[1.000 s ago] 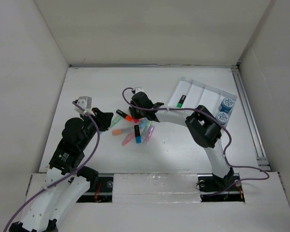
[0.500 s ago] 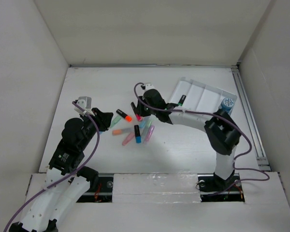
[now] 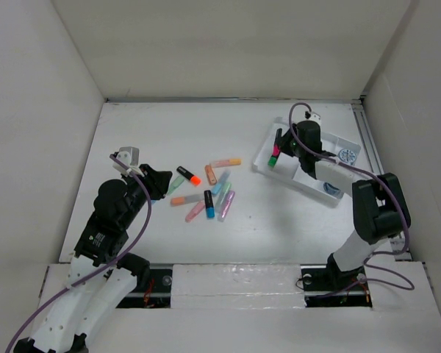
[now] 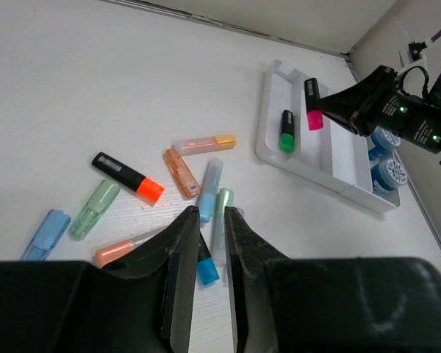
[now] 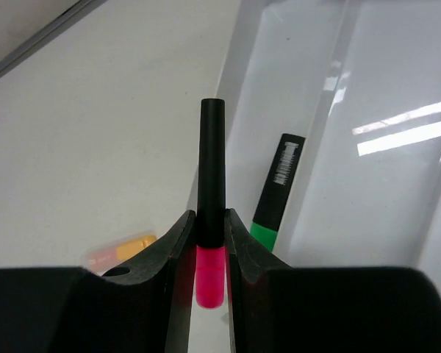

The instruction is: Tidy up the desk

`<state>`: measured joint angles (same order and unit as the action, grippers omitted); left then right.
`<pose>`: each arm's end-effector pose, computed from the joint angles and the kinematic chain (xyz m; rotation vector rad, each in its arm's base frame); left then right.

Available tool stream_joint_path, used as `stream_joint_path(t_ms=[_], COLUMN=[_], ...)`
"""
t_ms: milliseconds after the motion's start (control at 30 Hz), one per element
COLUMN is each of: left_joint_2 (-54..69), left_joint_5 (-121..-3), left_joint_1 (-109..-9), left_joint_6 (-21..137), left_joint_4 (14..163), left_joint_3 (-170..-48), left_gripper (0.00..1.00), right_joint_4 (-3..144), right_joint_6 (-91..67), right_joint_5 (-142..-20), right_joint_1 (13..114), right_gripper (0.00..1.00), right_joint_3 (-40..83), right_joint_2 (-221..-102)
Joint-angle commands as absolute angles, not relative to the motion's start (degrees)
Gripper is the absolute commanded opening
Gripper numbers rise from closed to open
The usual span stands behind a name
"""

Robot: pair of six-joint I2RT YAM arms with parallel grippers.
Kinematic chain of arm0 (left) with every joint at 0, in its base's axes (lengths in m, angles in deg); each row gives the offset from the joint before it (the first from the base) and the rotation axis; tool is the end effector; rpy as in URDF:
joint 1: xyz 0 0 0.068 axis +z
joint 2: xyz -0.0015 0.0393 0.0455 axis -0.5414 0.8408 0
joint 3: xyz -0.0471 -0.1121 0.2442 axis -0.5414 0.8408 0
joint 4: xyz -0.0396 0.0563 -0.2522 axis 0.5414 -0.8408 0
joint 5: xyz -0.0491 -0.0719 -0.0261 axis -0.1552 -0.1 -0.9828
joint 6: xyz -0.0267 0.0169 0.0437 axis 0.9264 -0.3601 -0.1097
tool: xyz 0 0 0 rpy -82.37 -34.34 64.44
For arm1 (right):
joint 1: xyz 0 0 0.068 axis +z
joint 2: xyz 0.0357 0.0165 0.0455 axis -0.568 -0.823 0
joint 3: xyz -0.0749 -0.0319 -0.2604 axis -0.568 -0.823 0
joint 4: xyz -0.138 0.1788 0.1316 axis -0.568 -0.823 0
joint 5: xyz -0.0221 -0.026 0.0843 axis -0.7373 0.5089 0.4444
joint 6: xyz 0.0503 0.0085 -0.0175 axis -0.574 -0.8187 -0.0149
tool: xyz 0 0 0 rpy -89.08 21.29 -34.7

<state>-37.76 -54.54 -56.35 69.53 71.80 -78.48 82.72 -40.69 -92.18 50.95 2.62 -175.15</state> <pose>0.1172 -0.0518 0.3491 0.0263 1.6535 -0.6341 0.3557 0.1021 0.2258 0.3802 2.0307 0.5122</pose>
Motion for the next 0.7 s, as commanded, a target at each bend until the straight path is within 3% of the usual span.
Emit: stream_joint_path(t_ms=[0,233,400,500,567,600,633,667], left_joint_2=[-37.6,-37.3,-37.4,-37.4,-37.7,-37.9,-38.2,-39.5], left_joint_5=[-54.5,-54.5,-54.3,-54.2,-54.1,-51.4,-49.9,-42.0], left_joint_1=[-56.6,-56.6,-56.6,-56.6,-56.6,-56.6,-56.6,-56.6], left_joint_6=[69.1,69.1,69.1,69.1,69.2,69.5,70.0,72.3], left_joint_4=[73.2,73.2,73.3,73.1,72.7,72.4,71.7,68.9], left_joint_3=[-78.8,-78.8,-78.8,-79.0,-79.2,-79.6,-79.9,-81.4], left_gripper=[0.17,0.17,0.19,0.23,0.24,0.24,0.24,0.16], right_joint_4=[84.4,83.6,83.9,84.7,84.4,84.6,84.9,82.9], right_joint_6=[-42.6,-43.1,-42.6,-40.6,-39.3,-37.5,-36.7,-33.9], right_joint_5=[-91.2,-87.9,-86.3,-86.2,-86.4,-86.1,-85.2,-85.4], right_joint_1=[49.3,48.1,48.1,50.7,54.5,56.1,58.0,64.3], right_gripper=[0.09,0.20,0.59,0.63,0.54,0.32,0.21,0.02], right_joint_3=[4.1,7.4,8.0,7.1,7.3,7.4,7.8,10.6], right_joint_2=[-176.0,-181.9,-181.3,-178.8,-178.0,-177.6,-177.8,-179.9])
